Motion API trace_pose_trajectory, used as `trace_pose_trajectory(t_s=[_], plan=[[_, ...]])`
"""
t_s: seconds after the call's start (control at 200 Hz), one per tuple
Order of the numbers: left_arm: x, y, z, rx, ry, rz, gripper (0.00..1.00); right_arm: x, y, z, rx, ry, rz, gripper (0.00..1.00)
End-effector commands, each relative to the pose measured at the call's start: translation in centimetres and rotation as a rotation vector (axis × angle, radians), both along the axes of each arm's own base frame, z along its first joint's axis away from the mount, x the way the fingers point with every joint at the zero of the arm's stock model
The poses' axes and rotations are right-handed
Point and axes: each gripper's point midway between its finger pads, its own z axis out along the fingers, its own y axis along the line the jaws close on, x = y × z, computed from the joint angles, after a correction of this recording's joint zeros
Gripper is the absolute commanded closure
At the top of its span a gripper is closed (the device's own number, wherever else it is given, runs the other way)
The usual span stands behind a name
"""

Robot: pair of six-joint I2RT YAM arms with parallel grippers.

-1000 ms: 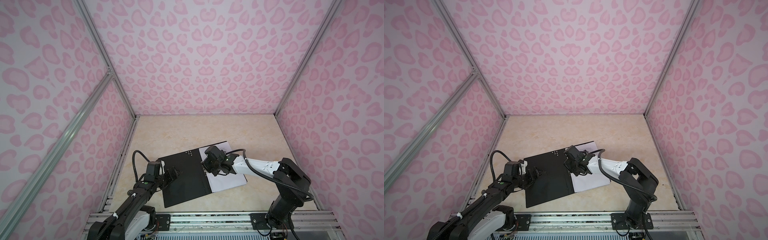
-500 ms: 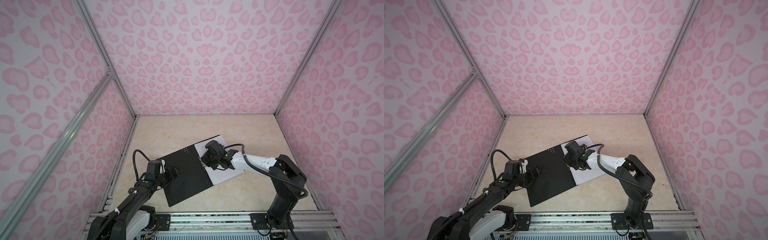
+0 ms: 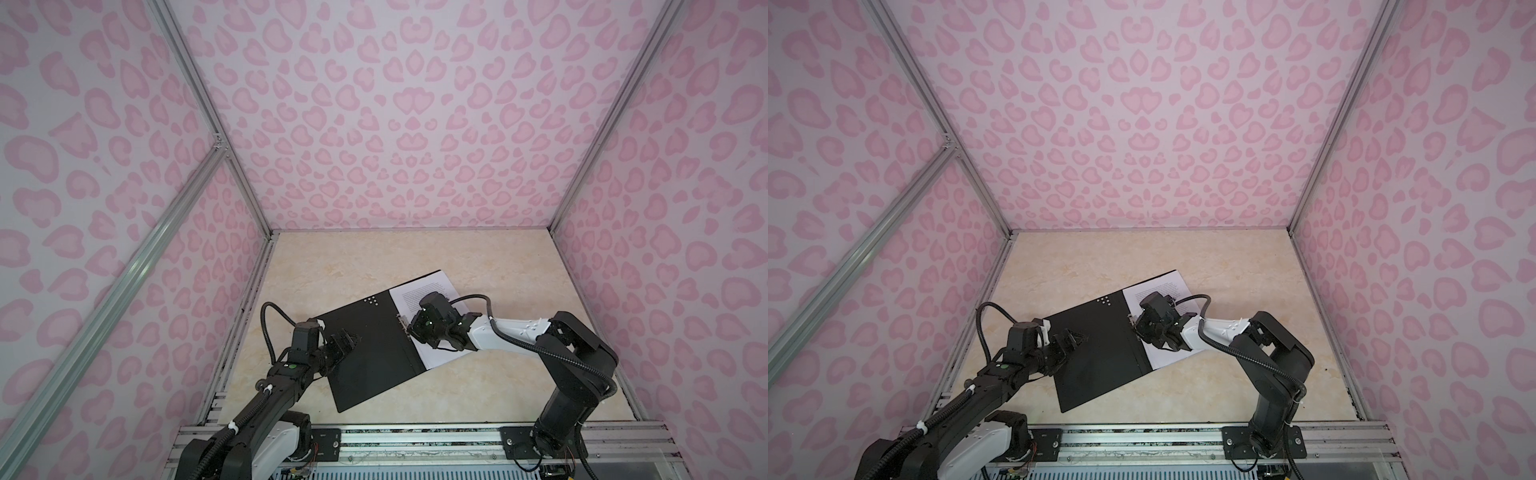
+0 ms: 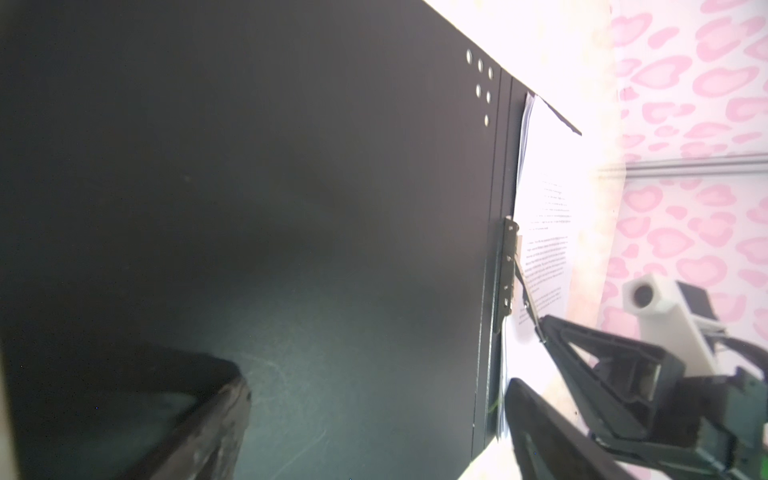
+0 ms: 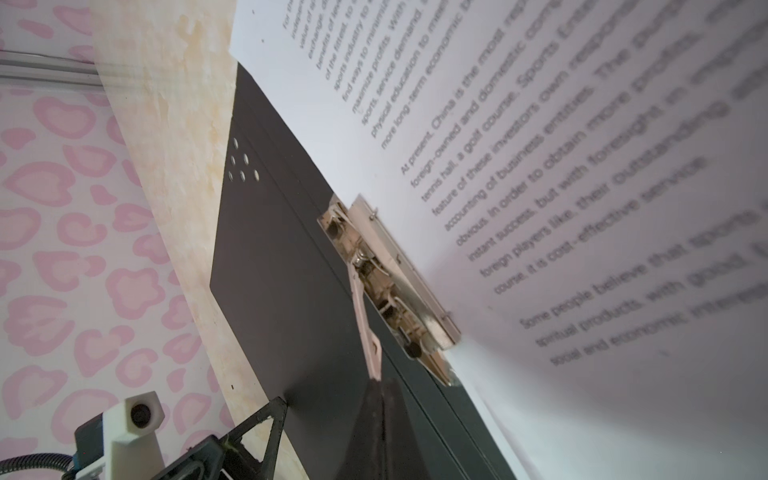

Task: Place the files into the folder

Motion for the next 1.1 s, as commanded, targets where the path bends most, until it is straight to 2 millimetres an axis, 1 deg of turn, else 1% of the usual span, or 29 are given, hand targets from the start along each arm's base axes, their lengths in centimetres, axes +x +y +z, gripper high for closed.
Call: trace_pose_trajectory(t_s=[0.0,0.13,0.22,0.53,0.72,0.83,0.935,1.02,1.095], plan=[[-1.7,1.9,-2.3,0.077,0.108,0.073,0.03,-1.0,-3.0,-3.4,-0.123,0.029,-0.021,1.00],[-2.0,2.1,-2.6,0.080,0.124,0.074,0.03,-2.1,-4.9,-5.4,-0.195,0.029,-0.018,1.00],[-1.9,2.1,-2.6,0.086,0.126,0.073,0.03,-2.4,-5.9,-6.7,-0.208,0.032,-0.028,1.00],[-1.8,2.4,-2.4,0.098,0.134,0.079,0.03,-3.1,-8.7,-9.4,-0.298,0.043,-0.041,1.00],[-1.6,2.6,-2.3,0.112,0.140,0.077,0.03,-3.3,-9.9,-10.5,-0.354,0.040,-0.048,1.00],[-1.5,2.5,-2.6,0.112,0.151,0.074,0.03,-3.6,-10.8,-11.0,-0.396,0.044,-0.056,1.00],[-1.5,2.5,-2.9,0.116,0.162,0.068,0.03,-3.9,-11.5,-12.2,-0.428,0.060,-0.057,1.00],[-1.3,2.3,-2.9,0.109,0.161,0.060,0.03,-4.4,-11.6,-13.1,-0.438,0.076,-0.051,1.00],[-1.2,2.2,-3.0,0.109,0.162,0.057,0.03,-4.6,-11.3,-13.2,-0.446,0.076,-0.041,1.00]])
